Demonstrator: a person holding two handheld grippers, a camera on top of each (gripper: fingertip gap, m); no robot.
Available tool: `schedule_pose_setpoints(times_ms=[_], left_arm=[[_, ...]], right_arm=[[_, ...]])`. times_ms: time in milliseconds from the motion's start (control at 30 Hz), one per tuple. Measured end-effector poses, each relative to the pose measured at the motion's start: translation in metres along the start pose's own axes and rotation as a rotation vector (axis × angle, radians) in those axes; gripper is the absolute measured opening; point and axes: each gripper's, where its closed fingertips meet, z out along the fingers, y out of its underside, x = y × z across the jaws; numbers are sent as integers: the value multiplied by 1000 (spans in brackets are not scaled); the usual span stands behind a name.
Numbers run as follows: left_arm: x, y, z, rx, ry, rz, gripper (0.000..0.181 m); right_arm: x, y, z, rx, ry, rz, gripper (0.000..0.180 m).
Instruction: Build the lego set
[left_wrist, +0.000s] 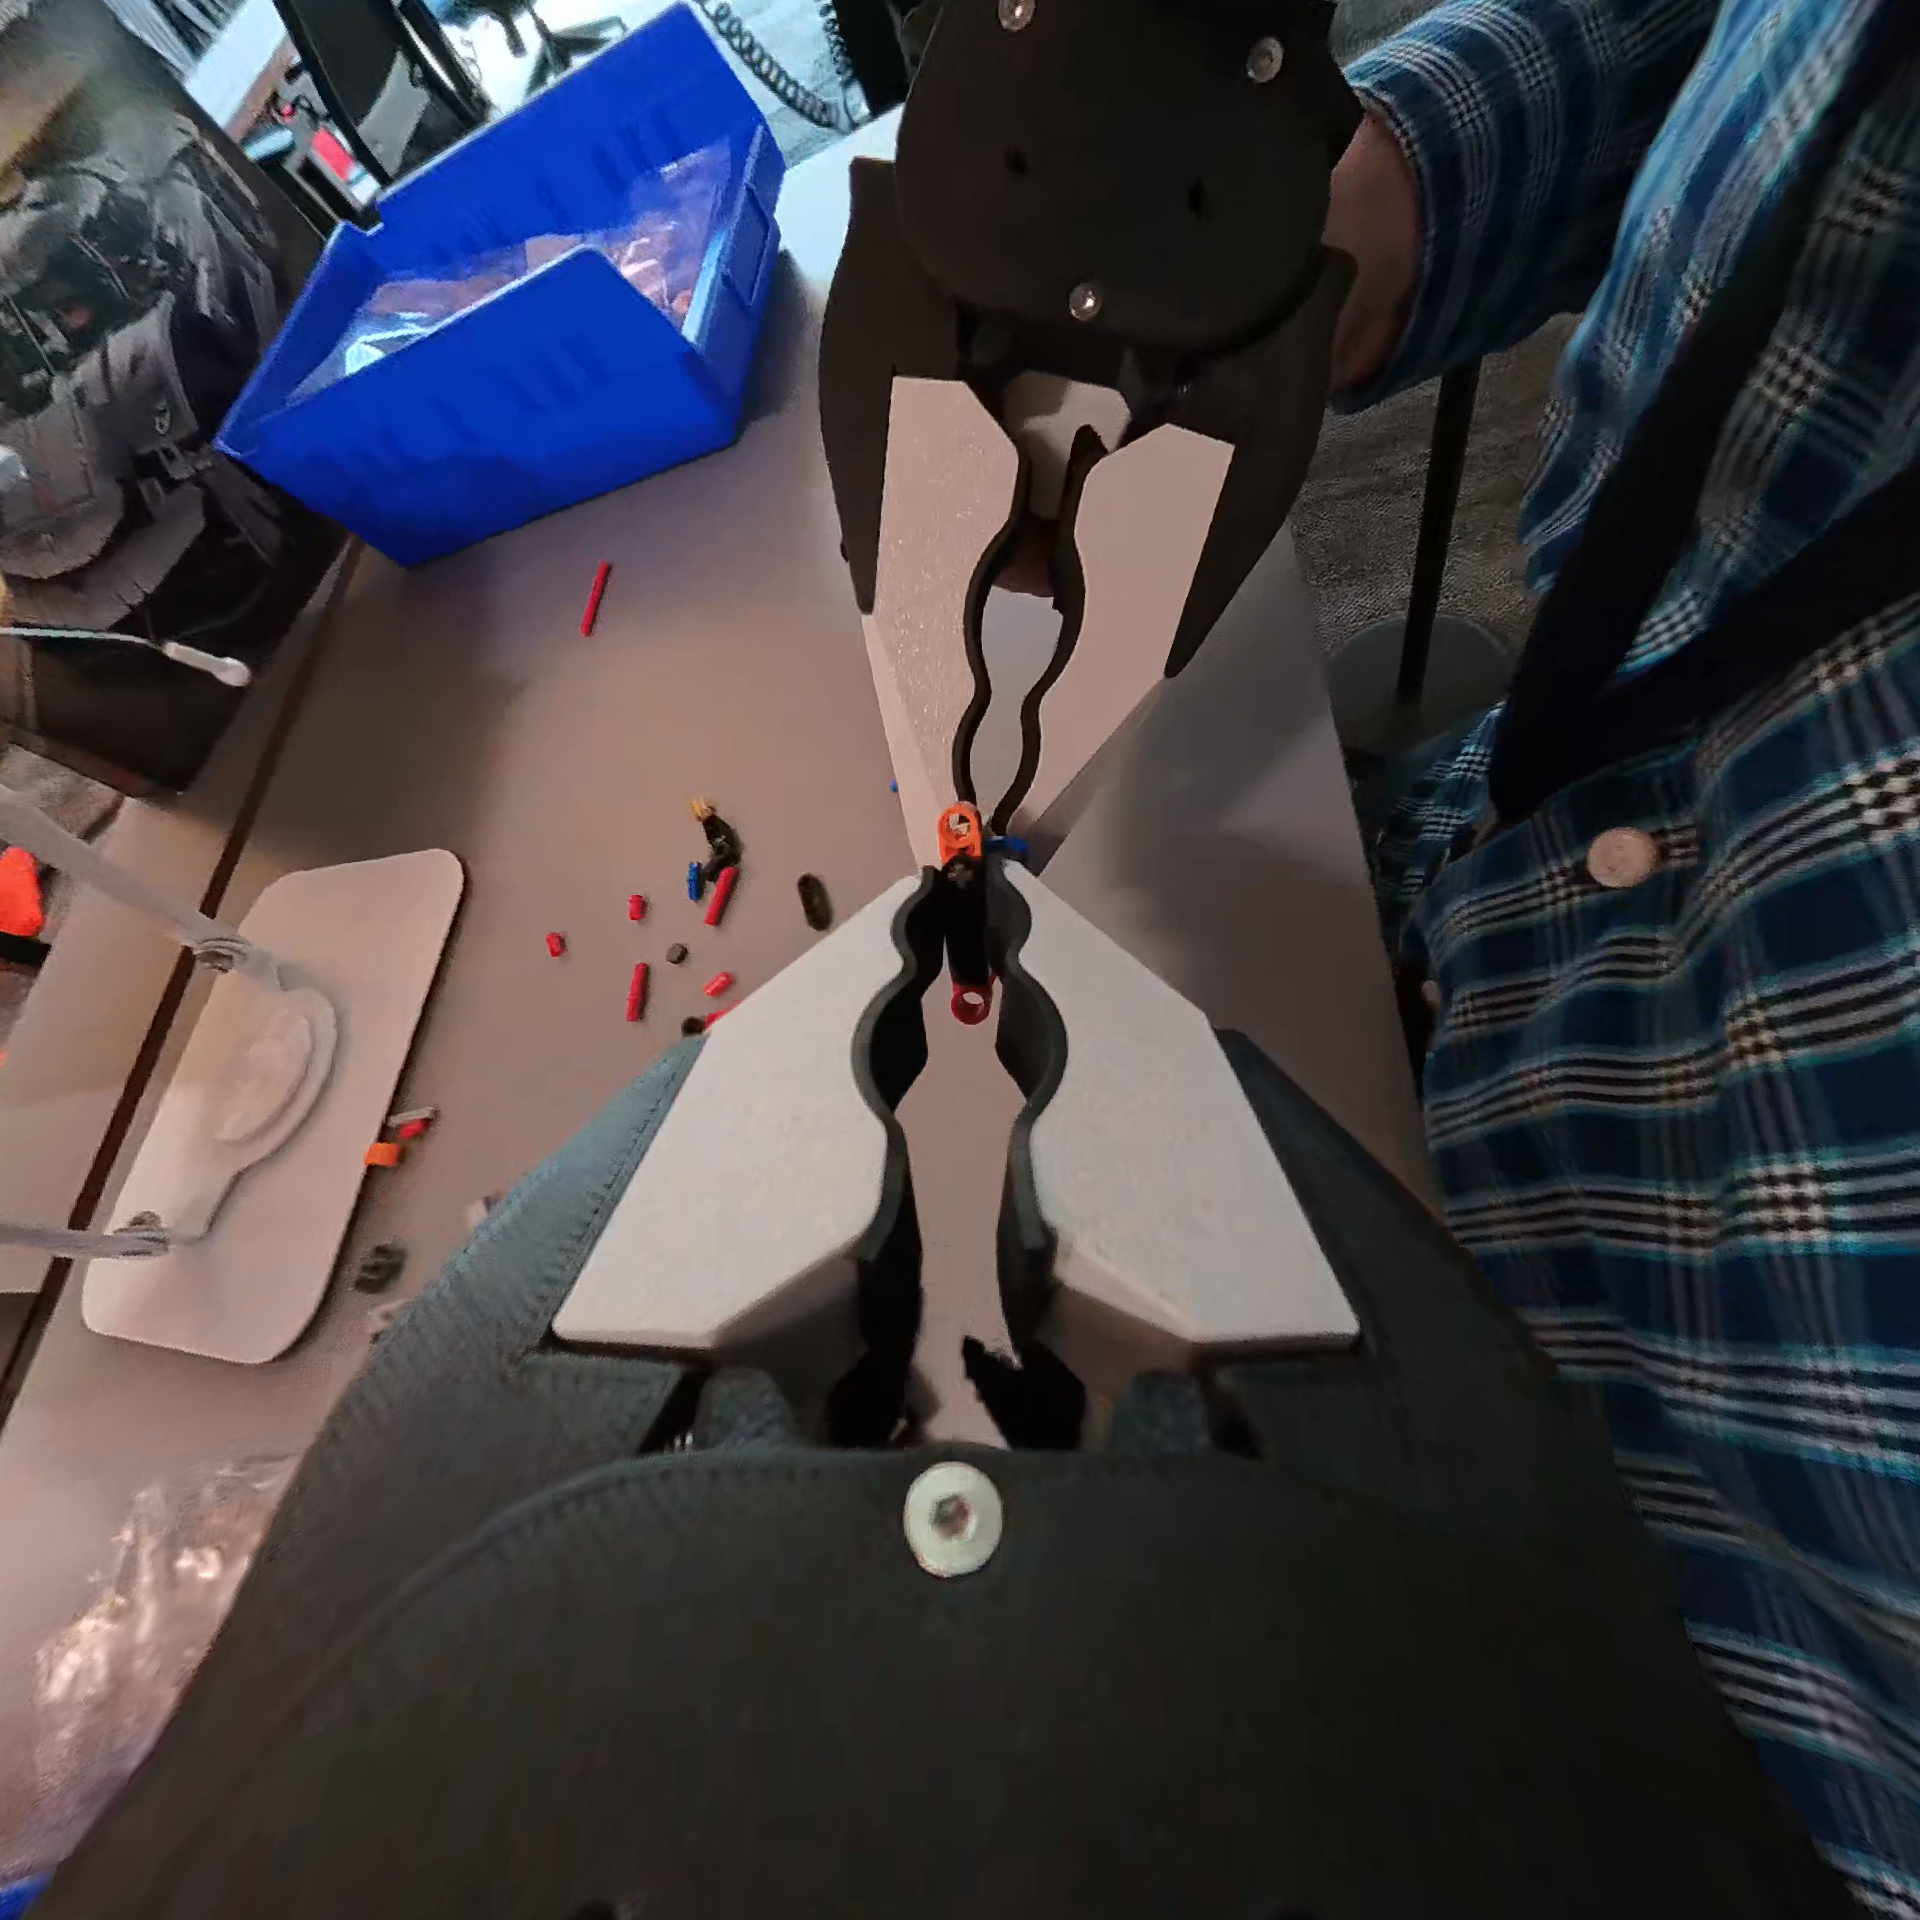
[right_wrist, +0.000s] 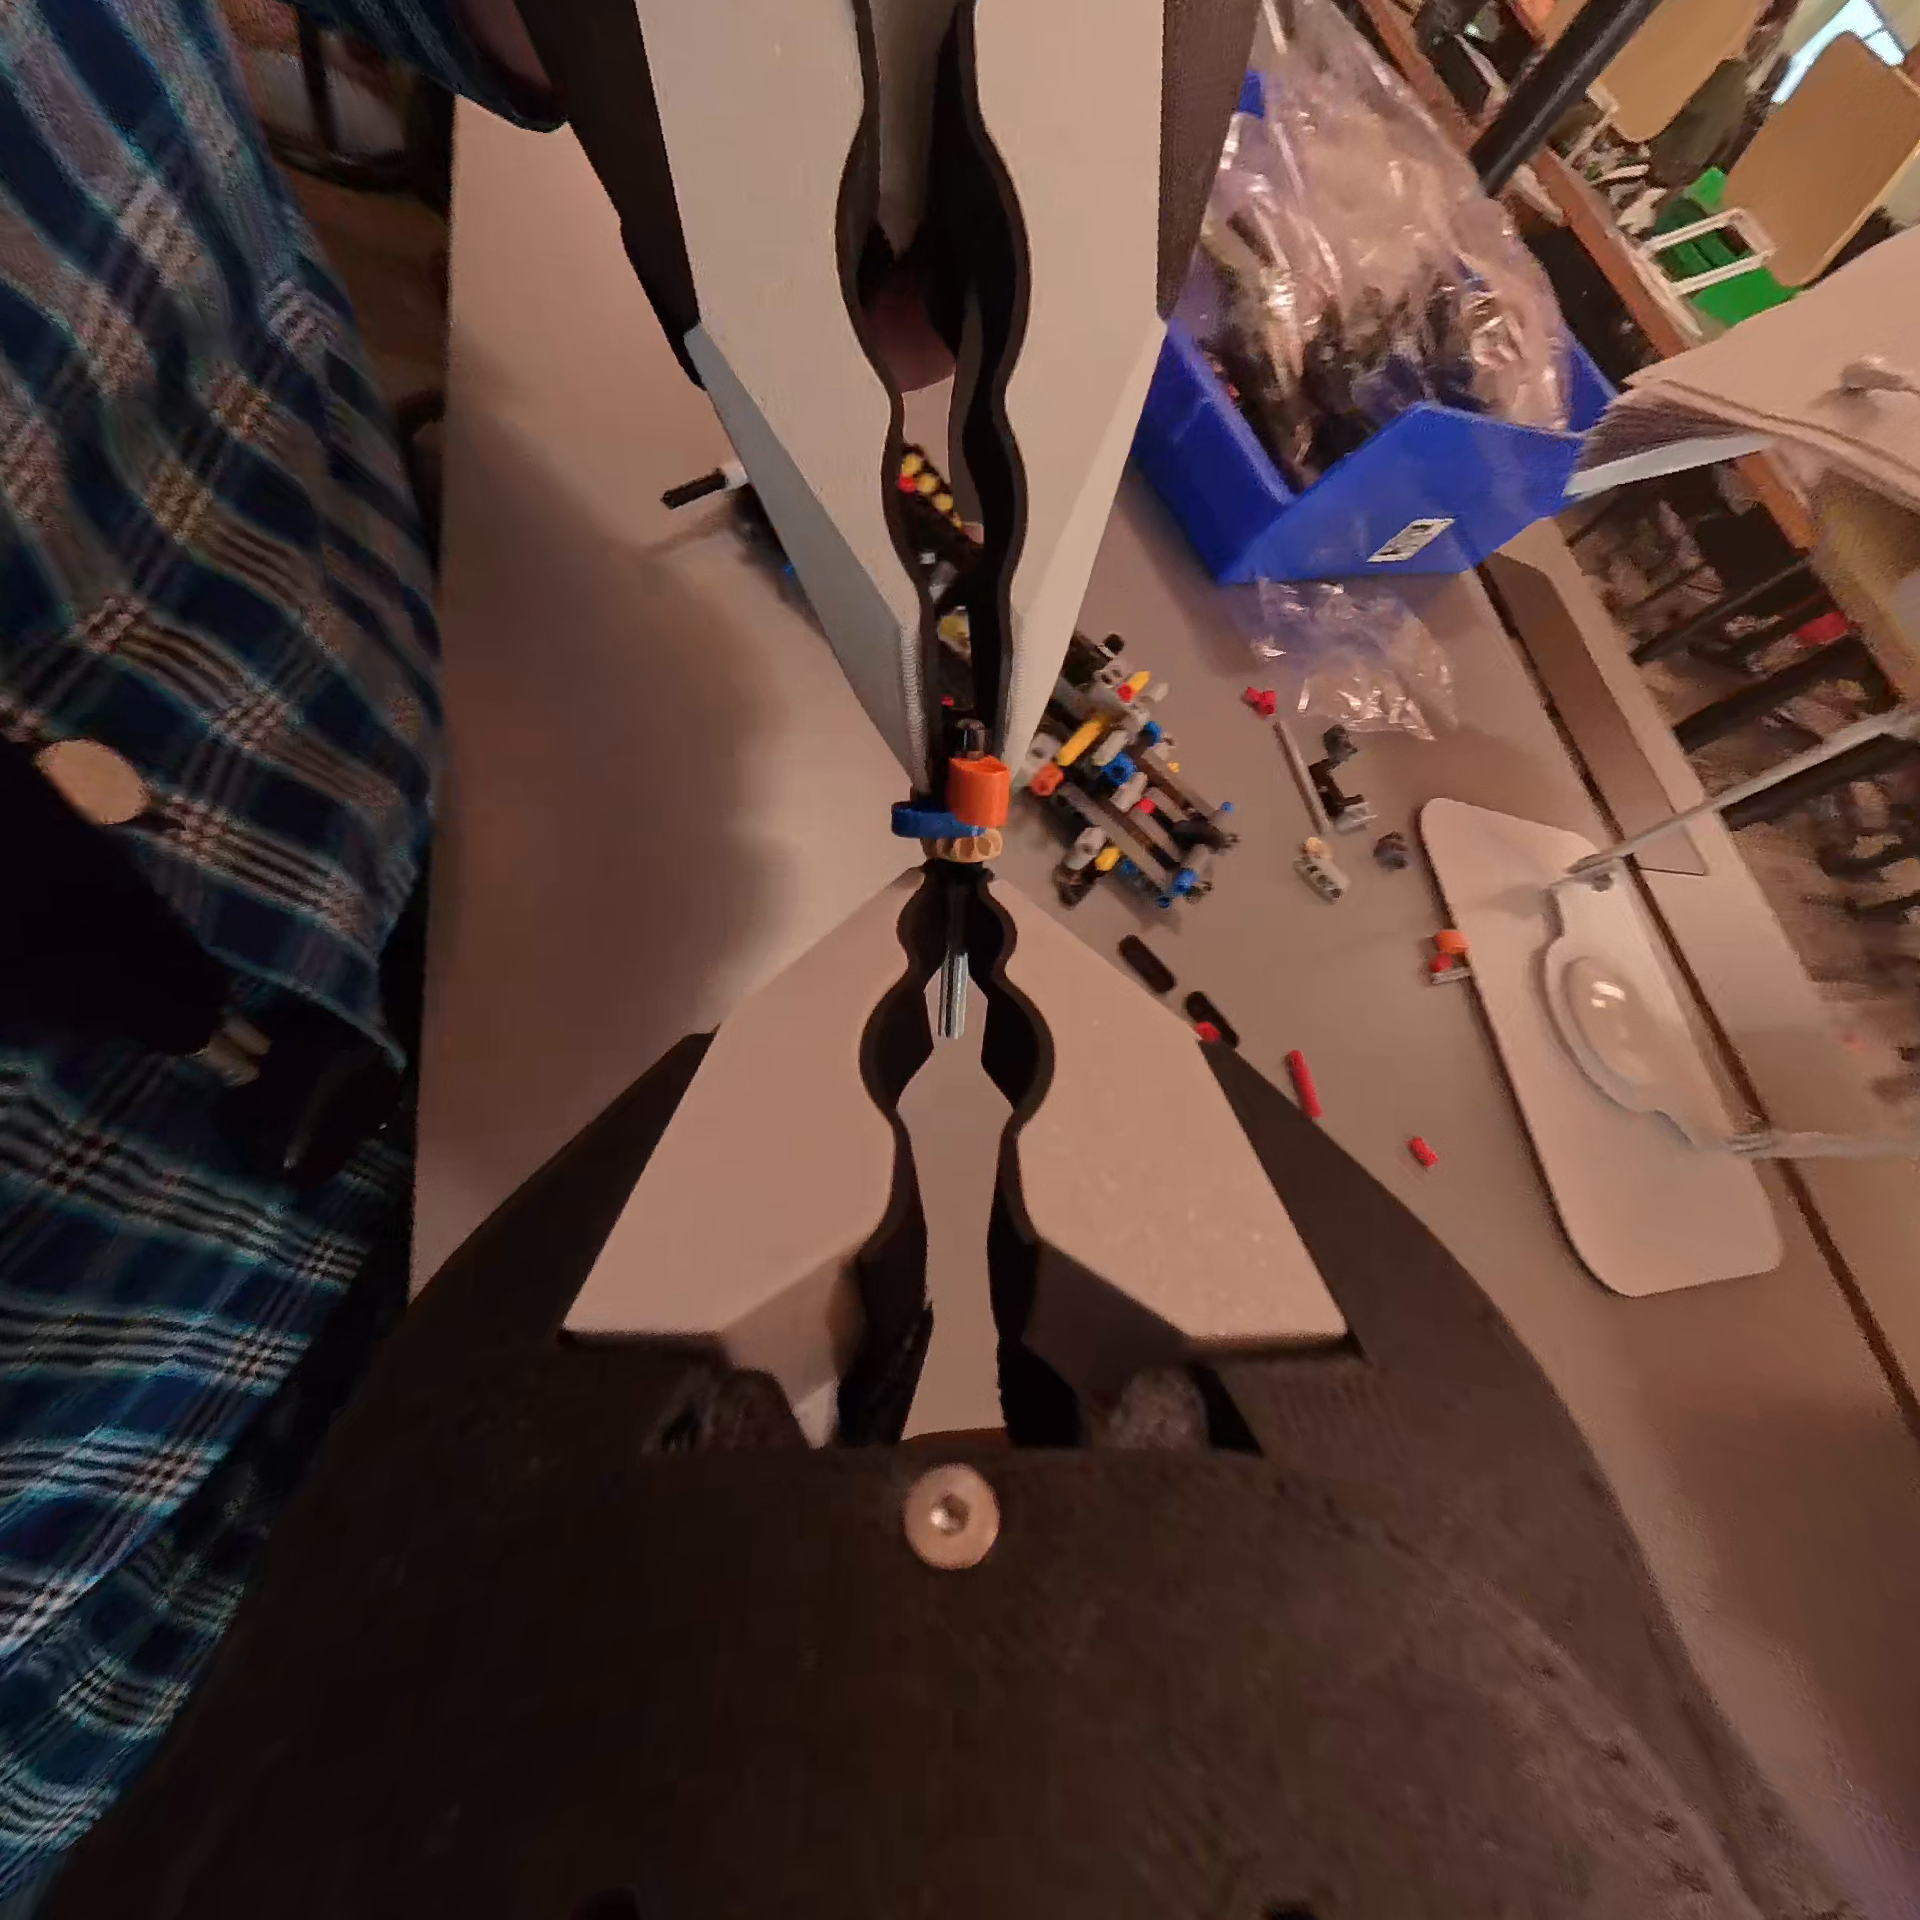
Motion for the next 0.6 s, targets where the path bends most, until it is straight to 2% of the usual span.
schedule_pose_setpoints(times_ms=[200, 600], left_arm=[[31, 13, 7, -32, -30, -105, 6], [50, 22, 17, -12, -4, -382, 5]], right_arm=[[-34, 13, 4, -14, -111, 19, 0], [-57, 26, 3, 24, -220, 63, 0]])
